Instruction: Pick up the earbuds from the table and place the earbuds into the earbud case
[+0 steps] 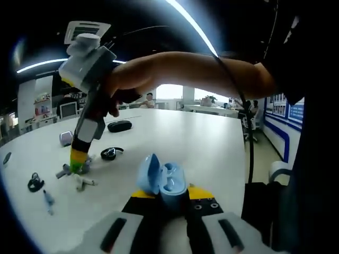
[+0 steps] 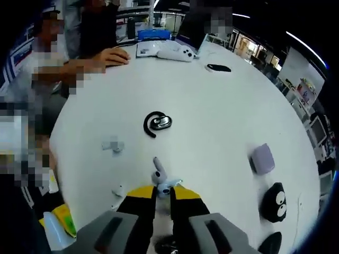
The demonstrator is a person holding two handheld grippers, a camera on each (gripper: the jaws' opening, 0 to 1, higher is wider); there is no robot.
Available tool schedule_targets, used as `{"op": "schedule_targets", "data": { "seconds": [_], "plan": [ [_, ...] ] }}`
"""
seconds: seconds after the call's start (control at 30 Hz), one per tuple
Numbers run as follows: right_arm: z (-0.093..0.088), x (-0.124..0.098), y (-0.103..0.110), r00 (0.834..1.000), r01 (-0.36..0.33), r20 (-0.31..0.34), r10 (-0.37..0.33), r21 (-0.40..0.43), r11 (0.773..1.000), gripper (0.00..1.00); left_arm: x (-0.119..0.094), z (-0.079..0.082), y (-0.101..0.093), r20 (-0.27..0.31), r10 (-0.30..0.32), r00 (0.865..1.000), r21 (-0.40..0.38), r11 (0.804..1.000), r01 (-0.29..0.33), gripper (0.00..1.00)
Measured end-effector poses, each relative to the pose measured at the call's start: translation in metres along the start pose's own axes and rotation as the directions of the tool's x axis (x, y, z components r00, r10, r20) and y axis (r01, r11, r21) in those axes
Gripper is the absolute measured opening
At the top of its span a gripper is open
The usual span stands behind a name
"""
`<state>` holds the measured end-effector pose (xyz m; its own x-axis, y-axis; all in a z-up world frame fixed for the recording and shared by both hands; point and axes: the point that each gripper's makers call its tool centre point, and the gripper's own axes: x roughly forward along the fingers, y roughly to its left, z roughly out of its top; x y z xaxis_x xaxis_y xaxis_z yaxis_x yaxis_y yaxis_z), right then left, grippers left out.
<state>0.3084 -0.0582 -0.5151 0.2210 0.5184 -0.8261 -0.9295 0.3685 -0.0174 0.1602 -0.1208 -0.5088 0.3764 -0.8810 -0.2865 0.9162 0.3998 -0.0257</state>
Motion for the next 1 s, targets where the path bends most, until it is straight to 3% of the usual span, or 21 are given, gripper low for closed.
{"op": "schedule_targets", "data": {
  "seconds": [0.3,0.43,0.6,0.77,1.0],
  "plan": [
    [0.002,-0.030,0.010,0.991,-0.049,0.132,0.034,0.112,0.993,0.10,0.001,0.000,0.000,-0.002,-0.003,1.000,0.002,1.000,0.003,0.19],
    [0.001,-0.051,0.025,0.973,-0.106,0.218,0.070,0.161,0.981,0.10,0.001,0.000,-0.001,-0.003,-0.003,1.000,0.003,1.000,0.003,0.19],
    [-0.014,-0.078,0.044,0.952,-0.160,0.291,0.097,0.203,0.966,0.10,0.001,0.000,-0.002,-0.004,-0.004,1.000,0.007,1.000,0.004,0.19],
    [-0.023,-0.102,0.064,0.916,-0.234,0.381,0.127,0.248,0.940,0.10,0.002,0.000,-0.003,-0.008,-0.009,1.000,0.009,1.000,0.009,0.19],
    [-0.040,-0.119,0.096,0.880,-0.317,0.442,0.175,0.272,0.909,0.10,0.002,0.000,-0.004,-0.023,-0.014,1.000,0.024,1.000,0.015,0.19]
  ]
}}
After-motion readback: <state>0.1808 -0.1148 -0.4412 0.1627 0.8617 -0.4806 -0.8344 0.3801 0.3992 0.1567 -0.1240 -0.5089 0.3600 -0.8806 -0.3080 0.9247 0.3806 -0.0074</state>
